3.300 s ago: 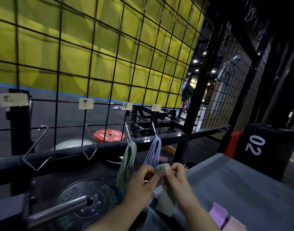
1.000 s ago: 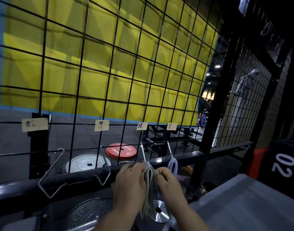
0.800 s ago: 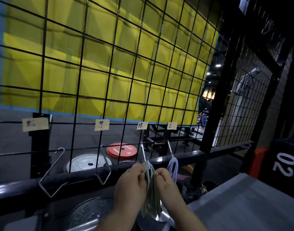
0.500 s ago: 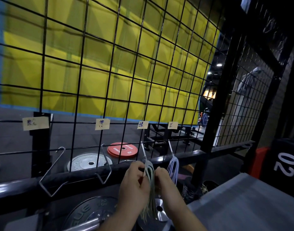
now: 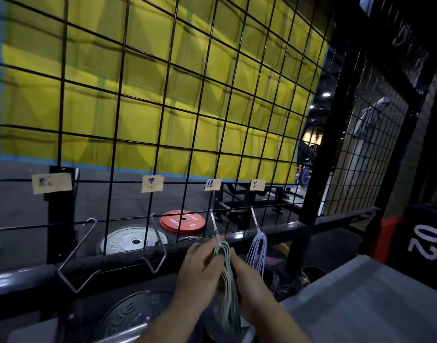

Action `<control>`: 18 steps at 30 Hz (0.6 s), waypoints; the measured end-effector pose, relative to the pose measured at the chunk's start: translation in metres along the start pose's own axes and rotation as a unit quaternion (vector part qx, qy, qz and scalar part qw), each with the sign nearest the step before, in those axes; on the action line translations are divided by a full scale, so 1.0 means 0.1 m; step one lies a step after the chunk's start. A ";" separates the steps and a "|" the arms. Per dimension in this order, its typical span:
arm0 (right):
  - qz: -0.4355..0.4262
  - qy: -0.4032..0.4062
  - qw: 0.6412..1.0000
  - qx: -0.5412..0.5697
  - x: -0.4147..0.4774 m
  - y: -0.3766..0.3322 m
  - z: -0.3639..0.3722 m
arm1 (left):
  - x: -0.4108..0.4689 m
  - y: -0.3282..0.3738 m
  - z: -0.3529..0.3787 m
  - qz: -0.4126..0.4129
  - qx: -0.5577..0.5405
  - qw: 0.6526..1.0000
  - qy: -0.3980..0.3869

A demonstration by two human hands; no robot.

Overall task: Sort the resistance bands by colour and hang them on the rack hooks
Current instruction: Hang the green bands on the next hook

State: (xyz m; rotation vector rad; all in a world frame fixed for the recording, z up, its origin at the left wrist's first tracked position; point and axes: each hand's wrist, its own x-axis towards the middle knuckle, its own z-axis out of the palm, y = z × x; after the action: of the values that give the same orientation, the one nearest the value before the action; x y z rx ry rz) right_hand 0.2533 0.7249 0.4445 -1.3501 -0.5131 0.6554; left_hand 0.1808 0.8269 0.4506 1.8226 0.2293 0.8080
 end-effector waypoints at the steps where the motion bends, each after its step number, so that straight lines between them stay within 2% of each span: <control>1: -0.003 0.007 1.000 -0.009 0.00 -0.01 0.01 | 0.00 0.01 0.01 0.006 0.002 1.000 0.014; 6: -0.034 0.002 0.999 -0.041 -0.01 -0.03 -0.02 | 0.02 0.03 0.07 0.035 0.017 0.995 0.094; 13: -0.050 -0.007 0.993 -0.105 -0.02 -0.09 -0.09 | 0.02 0.08 0.09 0.037 -0.092 0.991 0.085; 18: -0.058 0.048 0.973 -0.216 0.23 -0.06 -0.12 | 0.05 0.02 0.15 0.039 -0.061 0.991 0.109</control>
State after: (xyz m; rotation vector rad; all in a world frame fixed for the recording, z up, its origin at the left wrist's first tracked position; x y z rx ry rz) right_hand 0.2792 0.7317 0.4471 -1.7361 -0.6768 0.3909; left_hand 0.1933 0.8171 0.4518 1.6366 0.2436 1.0560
